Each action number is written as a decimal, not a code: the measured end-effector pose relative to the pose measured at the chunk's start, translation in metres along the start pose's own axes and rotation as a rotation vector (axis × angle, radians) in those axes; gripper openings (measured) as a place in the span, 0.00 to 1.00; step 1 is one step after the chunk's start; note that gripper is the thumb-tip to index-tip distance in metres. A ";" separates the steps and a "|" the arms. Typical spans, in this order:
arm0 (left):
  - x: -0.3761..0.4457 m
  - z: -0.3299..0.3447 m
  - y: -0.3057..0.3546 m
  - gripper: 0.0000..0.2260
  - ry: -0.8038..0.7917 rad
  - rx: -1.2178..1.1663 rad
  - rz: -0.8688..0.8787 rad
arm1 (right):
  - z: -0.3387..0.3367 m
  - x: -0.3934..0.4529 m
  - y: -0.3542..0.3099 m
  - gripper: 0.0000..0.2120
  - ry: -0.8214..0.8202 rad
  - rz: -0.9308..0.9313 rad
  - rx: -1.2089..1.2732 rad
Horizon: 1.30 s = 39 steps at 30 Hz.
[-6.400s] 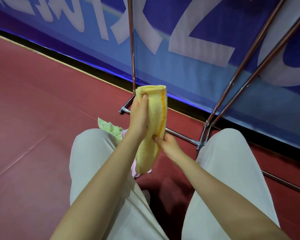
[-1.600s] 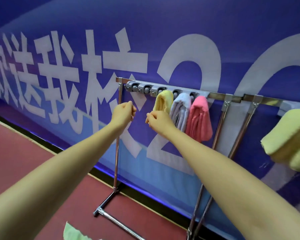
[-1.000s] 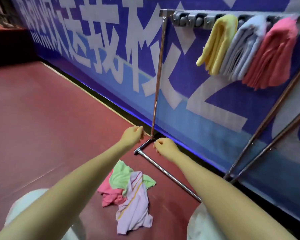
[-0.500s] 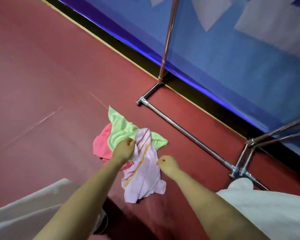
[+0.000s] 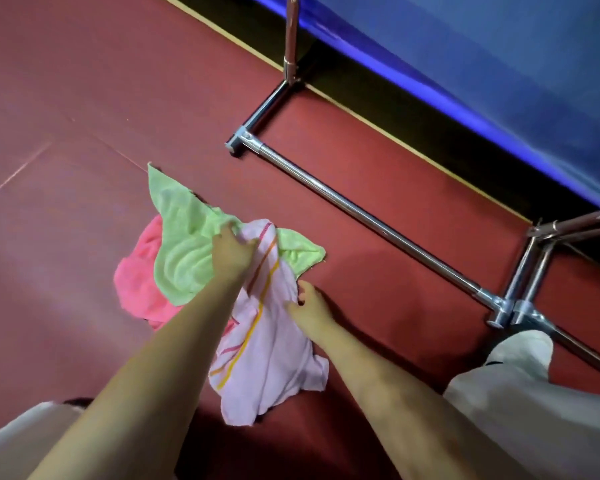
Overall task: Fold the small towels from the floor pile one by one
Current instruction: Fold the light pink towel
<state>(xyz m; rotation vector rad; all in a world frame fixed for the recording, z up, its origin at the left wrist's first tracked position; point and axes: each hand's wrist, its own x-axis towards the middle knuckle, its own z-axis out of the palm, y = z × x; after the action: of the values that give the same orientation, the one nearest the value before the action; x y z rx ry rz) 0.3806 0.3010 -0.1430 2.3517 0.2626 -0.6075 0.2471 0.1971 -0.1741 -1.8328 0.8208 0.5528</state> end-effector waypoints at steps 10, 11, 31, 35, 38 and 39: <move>-0.026 -0.004 0.037 0.12 -0.111 -0.257 -0.159 | -0.024 -0.016 -0.020 0.25 -0.059 0.050 0.110; -0.036 -0.013 0.047 0.11 -0.117 -0.305 -0.145 | -0.032 -0.029 -0.026 0.25 -0.056 0.035 0.097; -0.334 -0.174 0.146 0.11 -0.165 -0.687 0.397 | -0.180 -0.314 -0.089 0.11 0.077 -0.369 0.275; -0.365 -0.177 0.127 0.11 -0.114 -0.691 0.404 | -0.190 -0.357 -0.096 0.16 0.047 -0.494 0.155; -0.383 -0.178 0.120 0.11 -0.044 -0.687 0.428 | -0.185 -0.378 -0.085 0.06 0.029 -0.536 0.172; -0.387 -0.179 0.118 0.11 -0.023 -0.676 0.435 | -0.182 -0.382 -0.081 0.07 0.037 -0.552 0.172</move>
<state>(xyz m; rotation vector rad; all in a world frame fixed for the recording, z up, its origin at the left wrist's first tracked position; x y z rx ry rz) 0.1477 0.3234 0.2325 1.6691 -0.0570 -0.2698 0.0551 0.1594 0.2091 -1.8087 0.3421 0.0913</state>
